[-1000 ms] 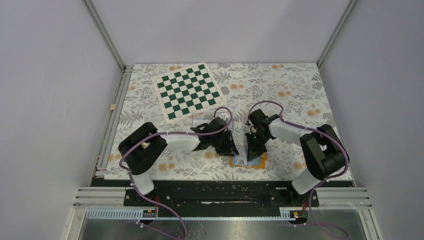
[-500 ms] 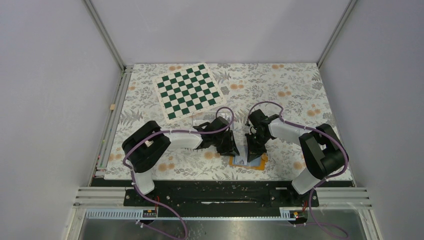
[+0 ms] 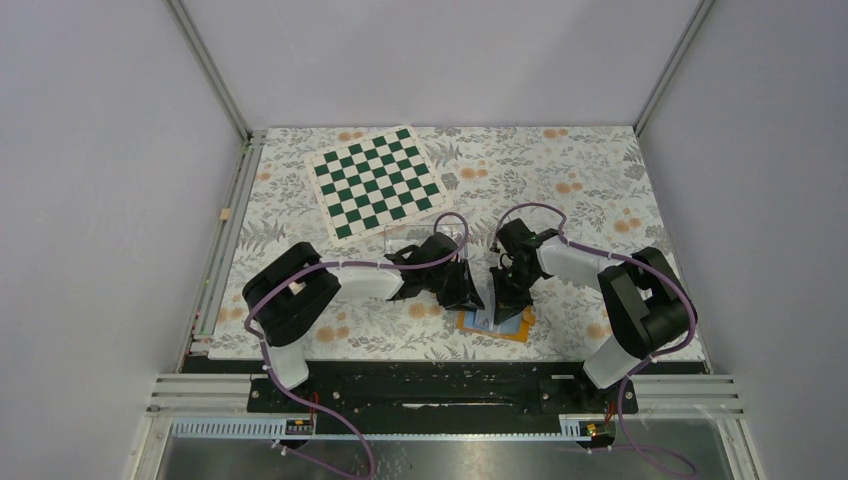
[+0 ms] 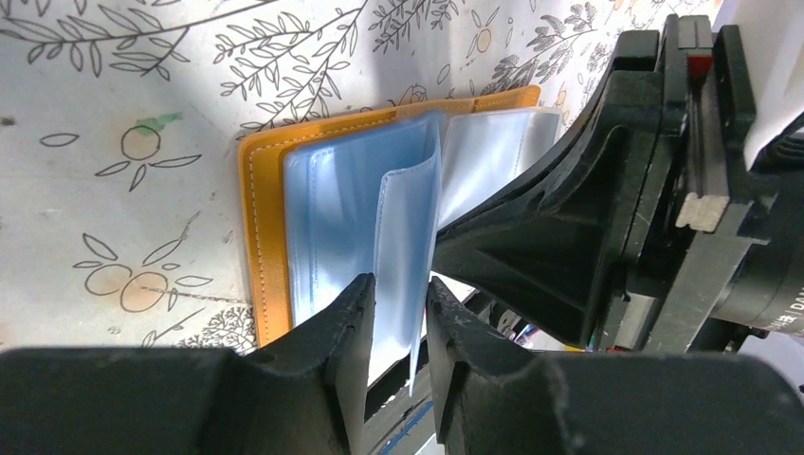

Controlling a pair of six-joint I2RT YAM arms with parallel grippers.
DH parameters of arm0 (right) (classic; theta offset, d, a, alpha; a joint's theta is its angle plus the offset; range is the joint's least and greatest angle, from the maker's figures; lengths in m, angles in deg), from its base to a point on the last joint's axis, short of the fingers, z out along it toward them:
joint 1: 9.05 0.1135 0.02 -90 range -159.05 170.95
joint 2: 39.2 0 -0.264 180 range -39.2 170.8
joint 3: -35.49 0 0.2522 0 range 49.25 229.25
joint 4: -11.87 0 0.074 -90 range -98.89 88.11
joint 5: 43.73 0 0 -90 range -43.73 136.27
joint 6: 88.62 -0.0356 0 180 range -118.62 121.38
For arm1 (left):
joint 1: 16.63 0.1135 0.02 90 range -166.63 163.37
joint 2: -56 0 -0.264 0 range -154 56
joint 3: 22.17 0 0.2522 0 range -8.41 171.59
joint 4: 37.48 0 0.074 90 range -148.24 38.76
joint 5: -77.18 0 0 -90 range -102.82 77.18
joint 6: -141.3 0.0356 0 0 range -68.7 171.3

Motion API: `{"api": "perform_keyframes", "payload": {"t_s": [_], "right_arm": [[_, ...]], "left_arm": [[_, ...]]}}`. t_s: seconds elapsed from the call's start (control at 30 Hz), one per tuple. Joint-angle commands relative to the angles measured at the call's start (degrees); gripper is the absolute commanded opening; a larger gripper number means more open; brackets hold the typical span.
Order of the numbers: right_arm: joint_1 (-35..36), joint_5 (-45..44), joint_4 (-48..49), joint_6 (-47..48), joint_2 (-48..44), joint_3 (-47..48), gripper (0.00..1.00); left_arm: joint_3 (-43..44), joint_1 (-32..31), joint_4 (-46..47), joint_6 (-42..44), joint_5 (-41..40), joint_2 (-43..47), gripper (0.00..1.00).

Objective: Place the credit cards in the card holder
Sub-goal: Turn over the card slot in the card holder.

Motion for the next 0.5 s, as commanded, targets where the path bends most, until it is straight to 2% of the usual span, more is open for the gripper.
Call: {"api": "perform_keyframes", "payload": {"t_s": [0.0,0.17,0.3,0.47], "right_arm": [[0.5,0.0,-1.8,0.7,-1.4,1.2,0.01],[0.5,-0.1,-3.9,1.0,-3.3,2.2,0.07],[0.5,-0.6,-5.5,0.9,-6.3,3.0,0.19],[0.5,-1.6,-7.6,1.4,-8.8,4.1,0.30]], "left_arm": [[1.7,-0.6,-2.3,2.1,-0.6,3.0,0.26],[3.1,-1.1,-3.7,2.8,-0.7,2.7,0.20],[3.7,-1.1,-3.8,2.7,-0.3,2.0,0.08],[3.7,-1.1,-2.0,2.0,0.5,1.8,0.06]]}}
